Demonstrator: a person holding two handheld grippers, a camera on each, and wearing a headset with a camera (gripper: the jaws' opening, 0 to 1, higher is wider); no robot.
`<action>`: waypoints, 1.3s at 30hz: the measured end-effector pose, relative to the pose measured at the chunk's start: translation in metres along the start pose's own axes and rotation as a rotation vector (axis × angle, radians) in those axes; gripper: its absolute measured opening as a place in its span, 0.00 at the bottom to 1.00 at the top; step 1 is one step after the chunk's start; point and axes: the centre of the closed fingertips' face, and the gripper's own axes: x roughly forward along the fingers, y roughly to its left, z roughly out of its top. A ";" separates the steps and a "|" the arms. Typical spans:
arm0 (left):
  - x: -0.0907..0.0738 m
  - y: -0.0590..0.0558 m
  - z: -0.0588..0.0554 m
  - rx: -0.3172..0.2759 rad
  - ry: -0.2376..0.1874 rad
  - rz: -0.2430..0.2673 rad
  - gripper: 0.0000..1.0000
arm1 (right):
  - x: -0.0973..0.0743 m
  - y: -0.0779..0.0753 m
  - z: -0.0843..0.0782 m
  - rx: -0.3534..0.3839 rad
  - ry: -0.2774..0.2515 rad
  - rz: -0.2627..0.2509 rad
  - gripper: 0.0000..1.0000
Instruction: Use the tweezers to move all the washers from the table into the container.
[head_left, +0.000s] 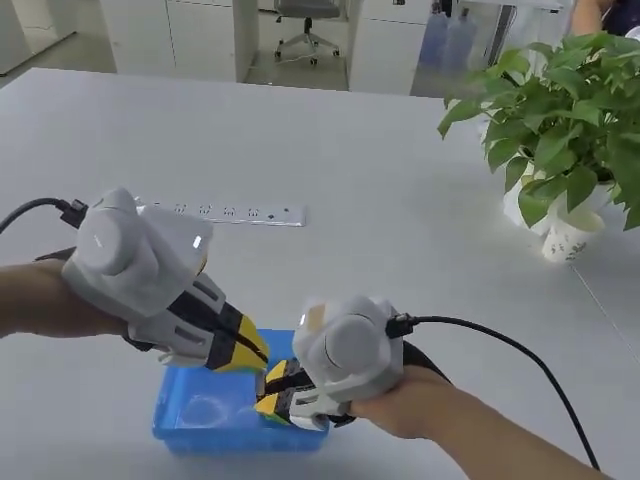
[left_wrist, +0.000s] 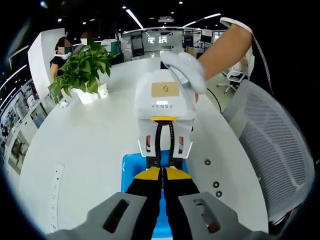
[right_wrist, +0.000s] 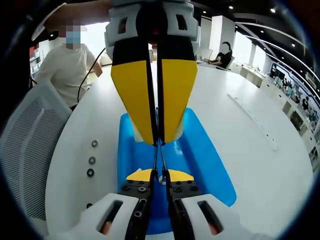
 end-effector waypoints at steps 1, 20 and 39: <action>-0.001 0.000 0.001 0.000 0.000 0.002 0.04 | -0.001 -0.001 0.000 0.000 -0.002 -0.002 0.11; -0.026 -0.006 0.029 -0.006 -0.052 0.032 0.03 | -0.025 0.008 0.025 0.021 -0.076 -0.017 0.12; -0.040 -0.037 0.061 0.032 -0.076 0.040 0.04 | -0.053 0.037 0.041 -0.018 -0.116 -0.033 0.13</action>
